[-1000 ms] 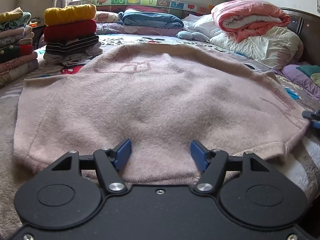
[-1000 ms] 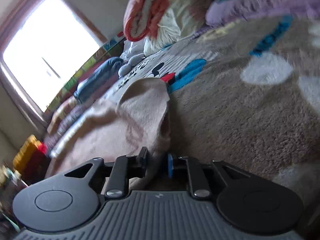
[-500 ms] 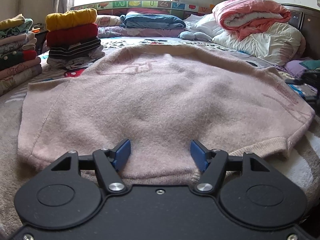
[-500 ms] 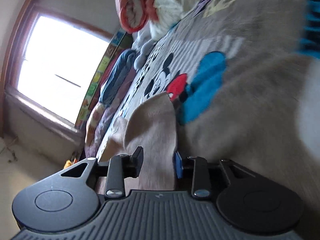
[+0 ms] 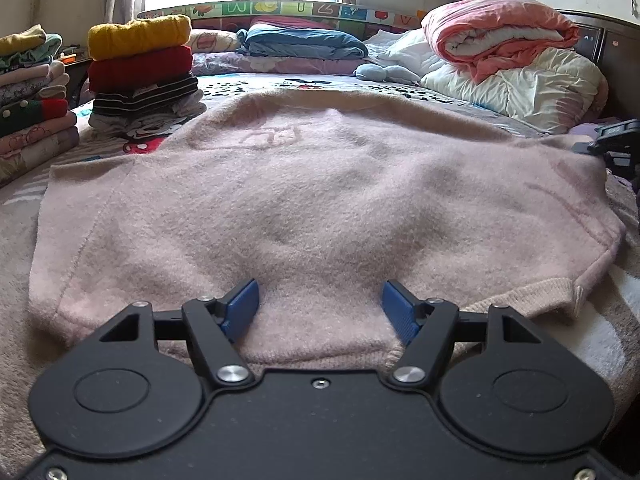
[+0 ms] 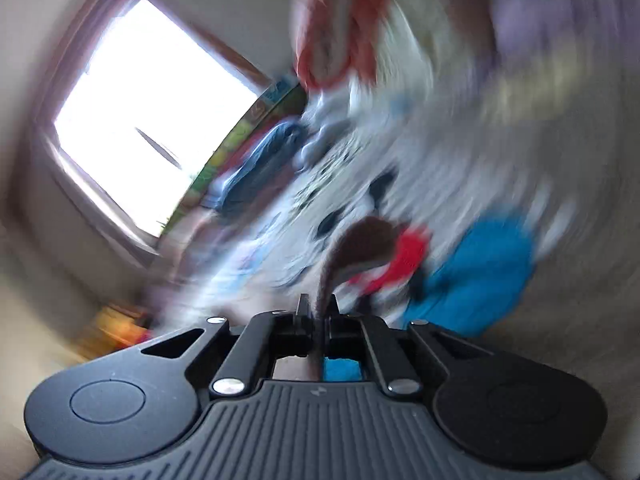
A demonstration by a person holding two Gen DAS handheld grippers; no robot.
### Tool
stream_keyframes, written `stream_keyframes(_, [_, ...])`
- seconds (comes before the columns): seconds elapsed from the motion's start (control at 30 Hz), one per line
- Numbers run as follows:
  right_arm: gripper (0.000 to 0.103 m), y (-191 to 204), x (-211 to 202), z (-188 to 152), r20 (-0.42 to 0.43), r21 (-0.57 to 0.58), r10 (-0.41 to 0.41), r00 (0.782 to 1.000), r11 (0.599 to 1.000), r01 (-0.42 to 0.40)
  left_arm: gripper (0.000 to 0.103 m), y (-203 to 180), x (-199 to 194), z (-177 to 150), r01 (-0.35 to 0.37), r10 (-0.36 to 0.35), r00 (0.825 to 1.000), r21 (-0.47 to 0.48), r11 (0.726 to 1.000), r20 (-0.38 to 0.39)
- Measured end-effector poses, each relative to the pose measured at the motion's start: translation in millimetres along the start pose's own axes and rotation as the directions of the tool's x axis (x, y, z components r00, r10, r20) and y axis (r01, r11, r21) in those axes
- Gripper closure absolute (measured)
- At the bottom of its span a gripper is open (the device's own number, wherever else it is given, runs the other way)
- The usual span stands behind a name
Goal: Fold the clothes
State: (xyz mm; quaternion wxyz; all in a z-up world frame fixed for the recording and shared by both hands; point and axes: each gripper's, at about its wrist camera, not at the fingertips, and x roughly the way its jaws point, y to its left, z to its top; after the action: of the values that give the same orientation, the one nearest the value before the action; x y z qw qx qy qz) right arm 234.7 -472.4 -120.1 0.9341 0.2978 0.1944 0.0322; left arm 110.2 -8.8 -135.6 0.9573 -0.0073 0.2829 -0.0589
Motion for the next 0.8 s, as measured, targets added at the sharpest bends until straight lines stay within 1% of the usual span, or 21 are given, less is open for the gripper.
stream_keyframes(0.03, [0.095,11.8,2.4,-2.5,-0.008,-0.083,-0.056,0.998,0.995,0.055,0.035,0.5,-0.2,0.3,0.003,-0.003,1.000,-0.001,1.000,-0.001])
stream_keyframes(0.07, [0.095,17.1,7.7,-4.6,-0.025,-0.122,-0.098,0.995,0.988,0.094,0.035,1.2,-0.4,0.7,0.007,-0.007,1.000,-0.005,1.000,-0.002])
stream_keyframes(0.13, [0.094,16.6,10.7,-6.0,-0.021,-0.138,-0.165,0.986,0.977,0.160,0.034,3.4,-0.7,2.0,0.016,-0.016,1.000,-0.022,1.000,-0.007])
stream_keyframes(0.17, [0.089,14.0,11.1,-5.8,-0.016,-0.126,-0.185,0.983,0.975,0.181,0.034,4.0,-0.6,2.6,0.019,-0.019,1.000,-0.028,0.999,-0.008])
stream_keyframes(0.23, [0.088,-1.5,7.1,-1.7,-0.006,-0.038,-0.180,0.984,0.983,0.180,0.034,3.5,-0.1,3.9,0.018,-0.019,1.000,-0.032,0.999,-0.012])
stream_keyframes(0.27, [0.078,-10.6,3.8,0.8,0.000,0.009,-0.175,0.985,0.985,0.175,0.034,3.4,0.1,4.3,0.018,-0.019,1.000,-0.034,0.999,-0.013])
stream_keyframes(0.3, [0.064,-19.9,3.5,3.8,0.000,0.054,-0.163,0.987,0.985,0.163,0.034,3.4,0.3,4.5,0.018,-0.019,1.000,-0.034,0.999,-0.013])
stream_keyframes(0.33, [0.058,-29.4,8.3,7.6,-0.010,0.094,-0.140,0.990,0.986,0.140,0.034,3.5,0.3,4.6,0.019,-0.019,1.000,-0.034,0.999,-0.013])
stream_keyframes(0.37, [0.049,-38.9,13.0,11.4,-0.018,0.134,-0.117,0.993,0.984,0.118,0.034,3.7,0.4,4.6,0.020,-0.020,1.000,-0.035,0.999,-0.013])
stream_keyframes(0.4, [0.047,-46.7,17.8,14.8,-0.029,0.165,-0.093,0.995,0.982,0.096,0.034,3.8,0.6,4.6,0.020,-0.021,1.000,-0.036,0.999,-0.013])
stream_keyframes(0.47, [0.047,-55.1,28.5,19.8,-0.061,0.184,-0.052,0.997,0.981,0.063,0.034,3.9,1.2,4.7,0.021,-0.021,1.000,-0.038,0.999,-0.013])
stream_keyframes(0.57, [0.046,-59.4,52.7,24.7,-0.128,0.150,-0.048,0.991,0.986,0.067,0.033,3.9,2.2,4.3,0.021,-0.021,1.000,-0.037,0.999,-0.011])
stream_keyframes(0.63, [0.046,-55.0,64.9,25.5,-0.155,0.105,-0.029,0.988,0.993,0.046,0.033,3.8,3.0,4.1,0.021,-0.021,1.000,-0.036,0.999,-0.009])
stream_keyframes(0.67, [0.046,-51.2,70.6,25.4,-0.173,0.079,-0.014,0.985,0.996,0.028,0.032,3.6,3.7,4.3,0.020,-0.020,1.000,-0.036,0.999,-0.008])
stream_keyframes(0.73, [0.081,-42.4,79.9,23.6,-0.226,0.038,0.034,0.974,0.999,-0.026,0.032,2.8,4.8,4.6,0.019,-0.019,1.000,-0.033,0.999,-0.007])
stream_keyframes(0.77, [0.096,-37.3,80.6,21.2,-0.240,0.013,0.038,0.970,0.999,-0.036,0.032,2.5,4.6,4.5,0.019,-0.020,1.000,-0.033,0.999,-0.007])
stream_keyframes(0.8, [0.096,-33.1,76.3,19.4,-0.227,-0.008,0.025,0.974,1.000,-0.027,0.032,2.9,4.3,4.5,0.021,-0.021,1.000,-0.032,0.999,-0.008])
